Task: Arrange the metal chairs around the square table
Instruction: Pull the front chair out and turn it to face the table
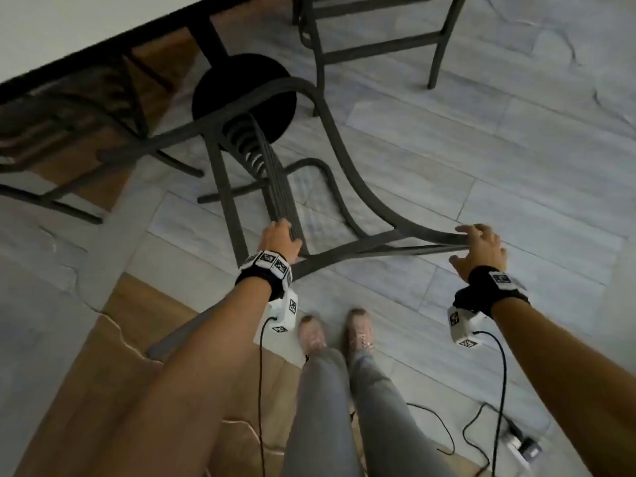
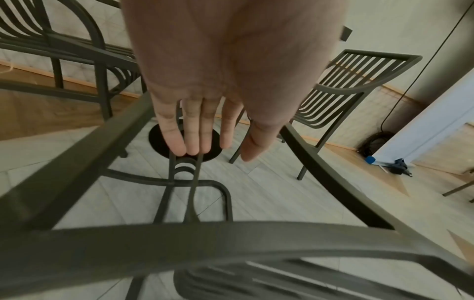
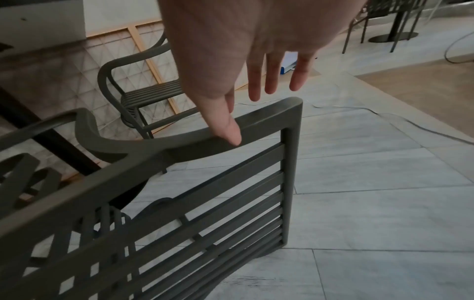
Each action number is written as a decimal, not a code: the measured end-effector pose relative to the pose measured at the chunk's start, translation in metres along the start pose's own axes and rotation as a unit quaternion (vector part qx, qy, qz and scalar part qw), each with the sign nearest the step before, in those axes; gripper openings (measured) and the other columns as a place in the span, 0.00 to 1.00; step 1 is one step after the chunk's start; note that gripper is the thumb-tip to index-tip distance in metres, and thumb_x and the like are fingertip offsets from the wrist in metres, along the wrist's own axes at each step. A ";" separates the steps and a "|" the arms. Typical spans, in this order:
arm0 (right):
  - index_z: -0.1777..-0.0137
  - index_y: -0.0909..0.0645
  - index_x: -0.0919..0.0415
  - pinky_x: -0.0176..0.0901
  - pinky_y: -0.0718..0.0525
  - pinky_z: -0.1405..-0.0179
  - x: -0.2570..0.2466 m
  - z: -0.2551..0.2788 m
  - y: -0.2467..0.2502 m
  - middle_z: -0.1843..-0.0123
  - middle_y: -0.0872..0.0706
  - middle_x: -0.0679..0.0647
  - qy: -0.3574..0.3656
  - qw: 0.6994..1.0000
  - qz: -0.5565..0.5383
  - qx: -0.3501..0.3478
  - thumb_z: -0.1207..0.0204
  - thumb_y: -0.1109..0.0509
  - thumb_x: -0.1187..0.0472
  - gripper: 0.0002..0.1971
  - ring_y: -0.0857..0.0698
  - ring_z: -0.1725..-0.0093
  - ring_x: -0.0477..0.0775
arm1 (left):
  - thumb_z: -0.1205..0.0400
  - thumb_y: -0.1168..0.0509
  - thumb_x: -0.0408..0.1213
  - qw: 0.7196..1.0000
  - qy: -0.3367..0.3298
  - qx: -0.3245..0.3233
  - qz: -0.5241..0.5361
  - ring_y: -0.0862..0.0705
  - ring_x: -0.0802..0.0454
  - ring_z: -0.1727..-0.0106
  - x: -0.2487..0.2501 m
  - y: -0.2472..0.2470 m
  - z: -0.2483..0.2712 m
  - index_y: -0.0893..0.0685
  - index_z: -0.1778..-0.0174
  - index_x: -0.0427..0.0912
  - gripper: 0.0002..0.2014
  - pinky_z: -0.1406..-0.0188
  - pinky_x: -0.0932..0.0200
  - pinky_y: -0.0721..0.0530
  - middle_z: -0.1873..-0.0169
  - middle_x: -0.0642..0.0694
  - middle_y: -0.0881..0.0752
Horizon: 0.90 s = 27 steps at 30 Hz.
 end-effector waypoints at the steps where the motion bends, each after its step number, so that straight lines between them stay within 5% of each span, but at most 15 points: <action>1: 0.32 0.27 0.49 0.64 0.31 0.30 0.000 -0.003 0.000 0.26 0.30 0.60 0.005 1.000 0.011 -0.006 0.36 0.22 0.62 0.32 0.32 0.28 0.66 | 0.20 0.35 0.39 1.000 -0.001 0.001 0.012 0.25 0.36 0.30 0.009 0.000 -0.007 0.25 0.32 0.37 0.21 0.31 0.44 0.25 0.31 0.35 0.24; 6: 0.33 0.25 0.51 0.61 0.38 0.25 0.005 -0.022 -0.015 0.29 0.24 0.59 0.019 0.998 0.055 -0.034 0.36 0.23 0.60 0.29 0.29 0.28 0.64 | 0.20 0.36 0.38 0.997 -0.016 -0.017 0.080 0.20 0.37 0.35 0.059 -0.007 -0.045 0.24 0.35 0.34 0.19 0.37 0.50 0.23 0.35 0.34 0.19; 10: 0.40 0.20 0.53 0.58 0.49 0.21 0.009 -0.040 -0.024 0.38 0.17 0.59 0.026 0.995 0.092 -0.043 0.33 0.25 0.59 0.19 0.25 0.32 0.63 | 0.19 0.37 0.40 0.994 -0.039 -0.029 0.102 0.21 0.36 0.32 0.105 -0.011 -0.083 0.29 0.29 0.33 0.24 0.33 0.48 0.23 0.33 0.33 0.20; 13: 0.49 0.17 0.56 0.58 0.40 0.23 0.013 -0.053 -0.026 0.49 0.12 0.59 0.046 0.990 0.123 -0.047 0.33 0.26 0.57 0.12 0.20 0.41 0.64 | 0.17 0.39 0.44 0.993 -0.045 -0.039 0.102 0.22 0.35 0.31 0.134 -0.015 -0.108 0.38 0.23 0.32 0.30 0.35 0.49 0.24 0.31 0.33 0.20; 18: 0.57 0.17 0.55 0.53 0.23 0.42 0.008 -0.070 -0.023 0.58 0.12 0.55 0.083 0.977 0.171 -0.092 0.31 0.28 0.54 0.06 0.17 0.56 0.62 | 0.17 0.39 0.43 0.974 0.006 -0.104 0.200 0.23 0.36 0.28 0.149 -0.033 -0.138 0.53 0.19 0.34 0.38 0.28 0.50 0.26 0.26 0.33 0.26; 22: 0.56 0.15 0.56 0.48 0.24 0.52 0.006 -0.071 -0.021 0.57 0.12 0.54 0.101 0.974 0.168 -0.110 0.27 0.30 0.56 0.05 0.17 0.58 0.61 | 0.19 0.37 0.33 0.935 0.065 -0.139 0.319 0.16 0.37 0.40 0.150 -0.039 -0.149 0.40 0.34 0.40 0.21 0.47 0.38 0.13 0.38 0.35 0.21; 24: 0.57 0.16 0.55 0.46 0.24 0.51 0.006 -0.069 -0.022 0.57 0.10 0.54 0.104 0.971 0.178 -0.117 0.26 0.32 0.55 0.05 0.16 0.60 0.60 | 0.18 0.39 0.28 0.921 0.083 -0.154 0.348 0.16 0.39 0.44 0.155 -0.037 -0.142 0.41 0.32 0.39 0.22 0.57 0.42 0.11 0.43 0.38 0.23; 27: 0.55 0.16 0.53 0.42 0.27 0.54 0.006 -0.062 -0.021 0.57 0.09 0.53 0.103 0.965 0.199 -0.132 0.24 0.34 0.54 0.06 0.15 0.59 0.59 | 0.17 0.41 0.26 0.918 0.089 -0.161 0.351 0.17 0.41 0.45 0.155 -0.036 -0.135 0.45 0.26 0.36 0.26 0.55 0.41 0.13 0.41 0.36 0.24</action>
Point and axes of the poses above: each hand's wrist, its own z-axis away from the middle knuckle, its own y-axis out of the back of the hand, x = y × z, the point moved 6 cm from there along -z, towards the middle knuckle
